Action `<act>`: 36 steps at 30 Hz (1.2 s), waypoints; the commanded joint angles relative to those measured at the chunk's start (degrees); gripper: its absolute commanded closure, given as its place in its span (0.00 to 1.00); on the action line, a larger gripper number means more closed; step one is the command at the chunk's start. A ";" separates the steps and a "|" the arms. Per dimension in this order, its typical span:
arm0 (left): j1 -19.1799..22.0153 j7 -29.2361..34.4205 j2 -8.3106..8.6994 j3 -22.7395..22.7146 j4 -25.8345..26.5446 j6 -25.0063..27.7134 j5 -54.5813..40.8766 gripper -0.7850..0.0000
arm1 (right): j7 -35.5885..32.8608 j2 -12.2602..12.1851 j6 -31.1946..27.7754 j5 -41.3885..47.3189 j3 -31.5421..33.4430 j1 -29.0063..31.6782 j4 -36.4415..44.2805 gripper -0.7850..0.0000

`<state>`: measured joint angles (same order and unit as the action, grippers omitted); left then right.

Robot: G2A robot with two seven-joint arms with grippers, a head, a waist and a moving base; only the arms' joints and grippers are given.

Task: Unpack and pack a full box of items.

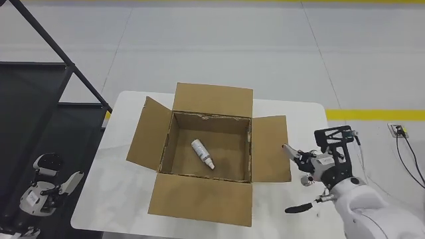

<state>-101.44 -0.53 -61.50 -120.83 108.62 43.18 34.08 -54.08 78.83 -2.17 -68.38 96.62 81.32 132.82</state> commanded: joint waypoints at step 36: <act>0.00 0.00 0.00 0.00 0.00 0.00 0.00 0.00 | 0.50 -4.29 -10.88 9.36 5.39 -9.55 -44.82 1.00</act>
<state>-101.44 -0.53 -61.50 -120.83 108.62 43.18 34.08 -54.22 74.62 -13.19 -59.64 101.67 71.32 87.12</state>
